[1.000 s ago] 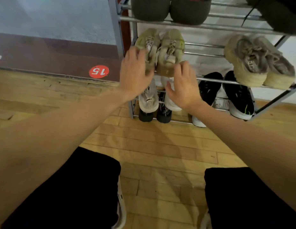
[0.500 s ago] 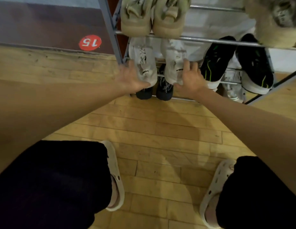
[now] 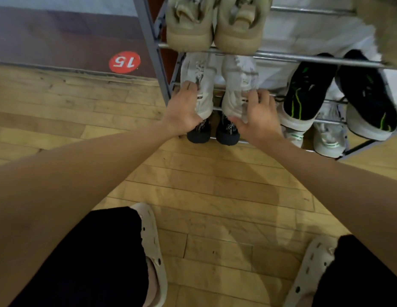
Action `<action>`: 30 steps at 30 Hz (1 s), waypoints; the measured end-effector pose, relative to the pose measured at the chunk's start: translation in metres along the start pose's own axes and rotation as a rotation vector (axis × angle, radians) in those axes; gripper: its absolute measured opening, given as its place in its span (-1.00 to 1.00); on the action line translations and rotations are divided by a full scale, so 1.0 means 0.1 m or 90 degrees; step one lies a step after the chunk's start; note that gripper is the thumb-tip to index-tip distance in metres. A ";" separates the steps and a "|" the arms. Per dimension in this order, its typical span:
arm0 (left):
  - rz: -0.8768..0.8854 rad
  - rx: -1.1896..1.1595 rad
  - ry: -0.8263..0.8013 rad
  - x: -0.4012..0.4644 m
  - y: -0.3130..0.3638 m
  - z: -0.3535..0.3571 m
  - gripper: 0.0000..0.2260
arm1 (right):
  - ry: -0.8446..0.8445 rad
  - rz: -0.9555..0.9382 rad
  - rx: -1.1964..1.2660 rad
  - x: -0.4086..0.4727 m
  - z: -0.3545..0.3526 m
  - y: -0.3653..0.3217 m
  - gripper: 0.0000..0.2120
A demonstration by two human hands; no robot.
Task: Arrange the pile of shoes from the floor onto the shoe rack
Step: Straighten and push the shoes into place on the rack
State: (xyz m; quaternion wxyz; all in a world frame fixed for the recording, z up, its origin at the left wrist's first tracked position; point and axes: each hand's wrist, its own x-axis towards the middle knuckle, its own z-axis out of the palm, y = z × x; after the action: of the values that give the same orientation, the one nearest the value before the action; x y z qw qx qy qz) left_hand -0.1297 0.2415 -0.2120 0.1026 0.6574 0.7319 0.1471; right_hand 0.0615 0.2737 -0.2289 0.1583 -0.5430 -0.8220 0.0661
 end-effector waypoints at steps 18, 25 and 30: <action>-0.055 -0.006 -0.007 0.19 -0.03 -0.10 -0.34 | -0.080 0.009 0.052 0.25 0.07 -0.25 -0.34; 0.041 0.075 0.070 0.02 0.46 -0.07 -0.32 | -0.081 -0.130 -0.148 0.11 -0.53 0.22 -0.41; 0.165 0.001 0.004 -0.02 1.10 0.07 -0.45 | -0.108 -0.078 -0.241 -0.13 -0.95 0.95 -0.38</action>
State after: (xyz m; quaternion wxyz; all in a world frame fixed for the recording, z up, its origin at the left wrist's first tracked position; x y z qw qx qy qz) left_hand -0.0247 0.2498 -0.1803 0.0799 0.7460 0.6412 0.1610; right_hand 0.1803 0.2939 -0.1682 -0.0122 -0.5045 -0.8617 -0.0536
